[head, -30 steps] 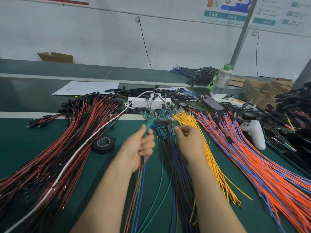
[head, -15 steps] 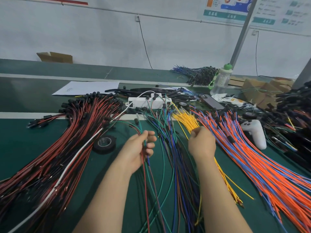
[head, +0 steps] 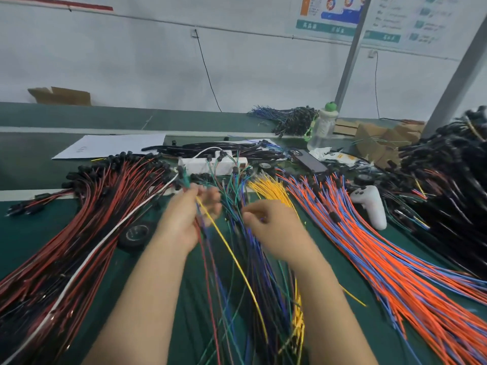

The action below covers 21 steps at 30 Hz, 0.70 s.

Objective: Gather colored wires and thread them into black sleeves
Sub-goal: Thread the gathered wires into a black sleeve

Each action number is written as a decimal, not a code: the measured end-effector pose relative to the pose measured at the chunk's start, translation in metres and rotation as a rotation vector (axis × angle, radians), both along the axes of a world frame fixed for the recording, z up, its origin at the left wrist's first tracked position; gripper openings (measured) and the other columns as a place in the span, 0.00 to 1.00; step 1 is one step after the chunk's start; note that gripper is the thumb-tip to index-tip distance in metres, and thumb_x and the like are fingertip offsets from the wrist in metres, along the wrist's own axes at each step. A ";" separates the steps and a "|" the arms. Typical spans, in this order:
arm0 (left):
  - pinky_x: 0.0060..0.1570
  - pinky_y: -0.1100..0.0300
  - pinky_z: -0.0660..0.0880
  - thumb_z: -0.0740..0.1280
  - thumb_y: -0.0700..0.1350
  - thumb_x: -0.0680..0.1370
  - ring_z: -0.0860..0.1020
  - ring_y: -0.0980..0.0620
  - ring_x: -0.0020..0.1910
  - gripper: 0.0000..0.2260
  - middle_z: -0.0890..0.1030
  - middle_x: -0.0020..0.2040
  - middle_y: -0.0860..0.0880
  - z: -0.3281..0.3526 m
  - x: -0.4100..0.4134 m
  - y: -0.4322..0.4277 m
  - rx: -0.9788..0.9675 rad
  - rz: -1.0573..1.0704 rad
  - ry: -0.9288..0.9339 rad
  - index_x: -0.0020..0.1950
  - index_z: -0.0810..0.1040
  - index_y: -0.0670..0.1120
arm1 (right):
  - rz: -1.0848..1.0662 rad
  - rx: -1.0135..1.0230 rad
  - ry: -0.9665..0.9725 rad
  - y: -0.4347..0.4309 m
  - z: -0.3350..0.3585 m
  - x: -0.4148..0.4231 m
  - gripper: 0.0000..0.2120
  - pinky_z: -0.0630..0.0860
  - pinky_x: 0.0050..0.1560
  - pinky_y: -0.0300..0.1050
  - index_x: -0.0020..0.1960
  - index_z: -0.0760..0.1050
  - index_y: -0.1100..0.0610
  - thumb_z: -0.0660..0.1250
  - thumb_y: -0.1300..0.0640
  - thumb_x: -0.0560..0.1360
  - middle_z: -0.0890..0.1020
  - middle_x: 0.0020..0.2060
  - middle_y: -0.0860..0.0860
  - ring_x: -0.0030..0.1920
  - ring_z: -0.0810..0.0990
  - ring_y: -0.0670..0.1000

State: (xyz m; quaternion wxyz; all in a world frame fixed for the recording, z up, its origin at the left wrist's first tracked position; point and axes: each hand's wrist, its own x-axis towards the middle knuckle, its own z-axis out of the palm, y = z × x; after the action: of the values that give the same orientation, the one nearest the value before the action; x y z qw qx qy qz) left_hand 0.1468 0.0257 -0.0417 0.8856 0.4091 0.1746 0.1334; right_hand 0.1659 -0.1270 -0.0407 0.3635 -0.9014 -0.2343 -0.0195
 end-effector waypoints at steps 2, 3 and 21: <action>0.16 0.72 0.60 0.53 0.46 0.83 0.65 0.61 0.16 0.14 0.70 0.22 0.53 0.022 -0.004 0.023 -0.218 -0.009 -0.116 0.38 0.67 0.45 | -0.347 0.003 -0.015 -0.034 -0.005 0.021 0.12 0.73 0.54 0.45 0.59 0.78 0.57 0.62 0.56 0.79 0.83 0.54 0.54 0.55 0.79 0.56; 0.15 0.71 0.58 0.53 0.46 0.83 0.62 0.60 0.16 0.15 0.67 0.22 0.54 0.033 -0.007 0.032 -0.306 -0.049 -0.188 0.36 0.67 0.45 | -0.486 -0.061 0.001 -0.049 -0.011 0.032 0.13 0.73 0.54 0.47 0.61 0.77 0.59 0.62 0.56 0.79 0.81 0.56 0.57 0.58 0.77 0.59; 0.33 0.61 0.77 0.57 0.41 0.82 0.77 0.54 0.32 0.10 0.80 0.39 0.45 -0.002 0.027 -0.060 0.073 -0.279 0.090 0.45 0.75 0.40 | -0.466 0.071 -0.118 -0.039 -0.019 0.048 0.14 0.70 0.58 0.48 0.62 0.75 0.62 0.57 0.62 0.80 0.79 0.57 0.61 0.59 0.76 0.59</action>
State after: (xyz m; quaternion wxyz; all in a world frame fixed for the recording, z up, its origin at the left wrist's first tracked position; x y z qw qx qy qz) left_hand 0.1739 -0.0339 -0.0441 0.8713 0.4669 0.1509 -0.0031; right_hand 0.2142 -0.1660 -0.0599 0.3665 -0.9150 -0.0401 -0.1635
